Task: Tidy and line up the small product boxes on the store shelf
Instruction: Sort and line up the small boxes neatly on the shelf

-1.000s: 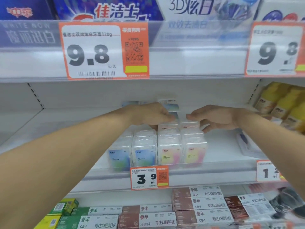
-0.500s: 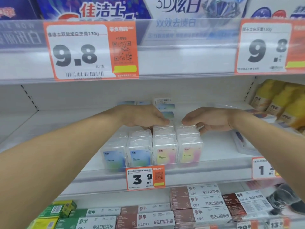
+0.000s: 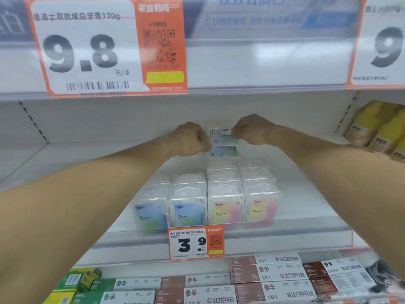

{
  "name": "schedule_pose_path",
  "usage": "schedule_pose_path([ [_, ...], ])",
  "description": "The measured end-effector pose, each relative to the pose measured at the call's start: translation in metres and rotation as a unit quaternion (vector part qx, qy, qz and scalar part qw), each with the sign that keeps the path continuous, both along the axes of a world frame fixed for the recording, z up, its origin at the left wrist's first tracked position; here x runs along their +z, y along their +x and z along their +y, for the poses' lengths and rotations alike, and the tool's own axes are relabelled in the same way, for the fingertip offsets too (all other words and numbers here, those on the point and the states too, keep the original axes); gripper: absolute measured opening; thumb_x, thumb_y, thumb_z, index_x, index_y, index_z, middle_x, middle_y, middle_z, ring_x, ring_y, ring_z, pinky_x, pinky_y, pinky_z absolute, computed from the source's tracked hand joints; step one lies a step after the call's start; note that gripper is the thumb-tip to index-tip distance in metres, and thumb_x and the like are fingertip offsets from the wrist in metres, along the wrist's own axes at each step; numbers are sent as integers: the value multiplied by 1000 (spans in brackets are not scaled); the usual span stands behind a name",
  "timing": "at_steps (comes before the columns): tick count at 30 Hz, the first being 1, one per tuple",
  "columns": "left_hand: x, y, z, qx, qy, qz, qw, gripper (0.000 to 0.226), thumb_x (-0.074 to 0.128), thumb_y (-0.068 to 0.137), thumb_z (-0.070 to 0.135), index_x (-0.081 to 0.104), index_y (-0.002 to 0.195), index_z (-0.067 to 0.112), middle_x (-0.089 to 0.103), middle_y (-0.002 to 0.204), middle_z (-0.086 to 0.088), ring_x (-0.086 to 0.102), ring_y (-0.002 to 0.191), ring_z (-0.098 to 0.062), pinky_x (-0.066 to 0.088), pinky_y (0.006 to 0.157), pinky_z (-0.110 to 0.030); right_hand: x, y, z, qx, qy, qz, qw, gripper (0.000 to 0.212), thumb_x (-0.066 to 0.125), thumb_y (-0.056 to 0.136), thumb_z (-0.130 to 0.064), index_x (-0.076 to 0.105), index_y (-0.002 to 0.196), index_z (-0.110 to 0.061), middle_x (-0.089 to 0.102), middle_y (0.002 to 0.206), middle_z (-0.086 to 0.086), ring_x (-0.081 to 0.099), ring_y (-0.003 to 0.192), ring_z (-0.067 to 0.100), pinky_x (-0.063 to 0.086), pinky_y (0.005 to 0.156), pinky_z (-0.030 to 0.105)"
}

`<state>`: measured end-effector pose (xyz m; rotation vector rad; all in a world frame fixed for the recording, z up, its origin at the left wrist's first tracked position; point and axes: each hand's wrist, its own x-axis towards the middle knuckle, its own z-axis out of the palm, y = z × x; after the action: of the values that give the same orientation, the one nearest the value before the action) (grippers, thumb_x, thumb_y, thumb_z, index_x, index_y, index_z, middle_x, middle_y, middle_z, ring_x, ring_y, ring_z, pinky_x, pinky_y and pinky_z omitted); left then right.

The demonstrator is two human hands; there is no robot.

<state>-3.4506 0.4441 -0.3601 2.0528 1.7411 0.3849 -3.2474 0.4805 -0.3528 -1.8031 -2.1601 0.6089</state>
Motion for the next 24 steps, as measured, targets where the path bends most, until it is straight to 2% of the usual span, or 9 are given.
schedule_pose_path([
  [3, -11, 6, 11, -63, -7, 57, 996, 60, 74, 79, 46, 55, 126, 14, 55, 127, -3, 55, 112, -22, 45, 100, -32, -17, -13, 17, 47, 3, -81, 996, 39, 50, 100, -36, 64, 123, -7, 58, 131, 10, 55, 115, 31, 44, 96, 35],
  [7, -21, 15, 26, -120, 26, 165, 979, 65, 75, 79, 42, 52, 131, 10, 56, 130, -7, 55, 116, -26, 43, 100, -30, -28, -17, 32, 51, 1, -138, 989, 50, 59, 94, -43, 61, 126, -5, 59, 130, 14, 57, 107, 31, 46, 89, 33],
  [9, -24, 15, 30, -121, 38, 168, 977, 68, 79, 75, 39, 54, 131, 11, 58, 128, -7, 56, 114, -27, 44, 98, -31, -26, -11, 36, 35, -45, -128, 990, 62, 67, 88, -45, 57, 133, -4, 59, 129, 11, 58, 111, 30, 50, 93, 35],
  [12, -17, 10, 31, -134, 21, 130, 982, 62, 85, 69, 32, 62, 123, 11, 62, 115, -4, 58, 104, -24, 48, 89, -28, -25, 0, 38, -5, -127, -22, 992, 54, 81, 78, -34, 63, 118, -3, 62, 109, 4, 58, 101, 24, 53, 81, 32],
  [15, -1, -1, 23, -145, 25, 88, 985, 61, 91, 59, 30, 64, 113, 20, 55, 98, 5, 55, 88, -17, 47, 70, -23, -19, 4, 32, -26, -95, 9, 995, 41, 86, 73, -24, 59, 102, -12, 57, 97, 4, 56, 81, 20, 52, 66, 30],
  [16, 4, -7, 19, -139, 26, 73, 987, 67, 92, 56, 30, 61, 114, 24, 54, 101, 6, 55, 88, -16, 49, 72, -24, -16, 4, 28, -35, -80, 23, 996, 43, 85, 73, -22, 59, 106, -13, 57, 99, 5, 56, 78, 19, 53, 63, 30],
  [19, 19, -29, 7, -123, 3, 7, 992, 71, 93, 56, 24, 56, 115, 35, 59, 106, 2, 60, 82, -12, 53, 71, -26, -4, 2, 12, -53, -79, 133, 987, 60, 80, 75, -11, 47, 125, -16, 54, 109, 8, 60, 92, 25, 57, 58, 34],
  [22, 35, -52, -8, -101, -14, -73, 992, 68, 87, 67, 13, 56, 123, 37, 58, 109, 0, 61, 86, -12, 55, 72, -24, 15, -4, -7, -20, -99, 218, 971, 45, 70, 78, -2, 53, 118, -14, 57, 95, 8, 59, 78, 22, 58, 59, 36],
  [24, 41, -68, -15, -68, -25, -124, 990, 72, 81, 74, 6, 51, 133, 35, 55, 116, -2, 58, 93, -10, 51, 73, -18, 28, -10, -17, 2, -93, 217, 972, 34, 72, 77, -5, 61, 109, -12, 59, 89, 6, 57, 74, 21, 61, 71, 39],
])
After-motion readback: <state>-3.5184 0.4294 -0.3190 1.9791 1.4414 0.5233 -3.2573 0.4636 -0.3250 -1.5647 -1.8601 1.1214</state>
